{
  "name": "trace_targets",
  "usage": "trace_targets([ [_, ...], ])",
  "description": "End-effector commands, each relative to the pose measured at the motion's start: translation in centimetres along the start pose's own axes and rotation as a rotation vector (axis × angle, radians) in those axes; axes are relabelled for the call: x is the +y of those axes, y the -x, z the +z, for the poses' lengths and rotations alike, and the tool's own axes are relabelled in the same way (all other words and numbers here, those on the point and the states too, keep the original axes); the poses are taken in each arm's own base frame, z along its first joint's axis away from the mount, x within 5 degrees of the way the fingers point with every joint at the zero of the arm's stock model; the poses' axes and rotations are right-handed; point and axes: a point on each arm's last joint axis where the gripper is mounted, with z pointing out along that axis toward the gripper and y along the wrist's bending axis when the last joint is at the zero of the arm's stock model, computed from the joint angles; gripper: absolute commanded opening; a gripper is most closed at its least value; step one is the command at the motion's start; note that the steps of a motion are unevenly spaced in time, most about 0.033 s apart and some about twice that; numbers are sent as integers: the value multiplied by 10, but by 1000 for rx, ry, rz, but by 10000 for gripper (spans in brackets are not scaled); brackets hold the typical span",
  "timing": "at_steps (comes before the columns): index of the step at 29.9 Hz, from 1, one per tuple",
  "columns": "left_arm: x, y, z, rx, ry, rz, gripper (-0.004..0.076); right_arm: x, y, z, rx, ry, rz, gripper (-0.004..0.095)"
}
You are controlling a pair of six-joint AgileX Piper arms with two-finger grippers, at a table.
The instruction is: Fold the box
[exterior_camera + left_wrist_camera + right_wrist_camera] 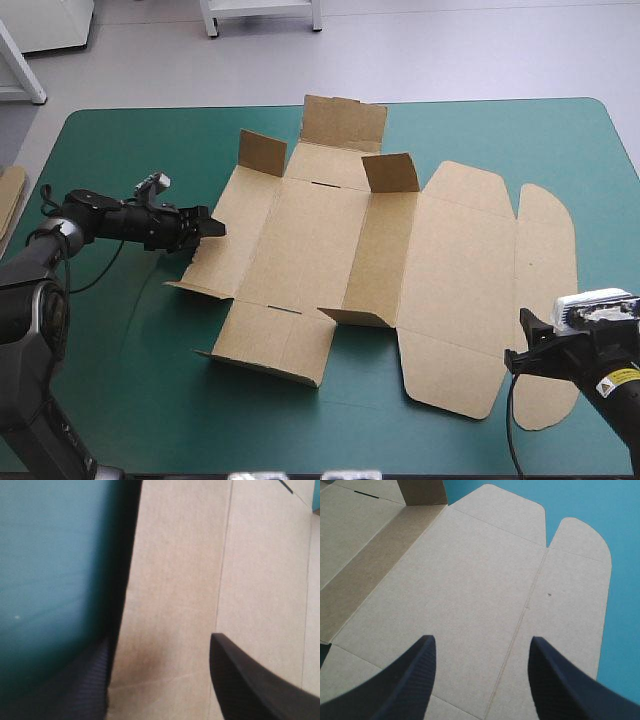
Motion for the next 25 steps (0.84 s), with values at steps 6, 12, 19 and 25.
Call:
trace_targets([
  [6,-37,-6,3,77,-119,61,421,-1,14,-4,-66,-11,-16,526],
  [12,-53,-6,1,64,-275,63,375,-1,14,-4,-65,-14,-21,526],
  [19,-71,-2,-5,10,-480,71,367,-1,14,-4,-65,-14,-21,525],
  [25,-76,-7,6,58,-424,95,367,-1,14,-4,-63,-14,-21,509],
])
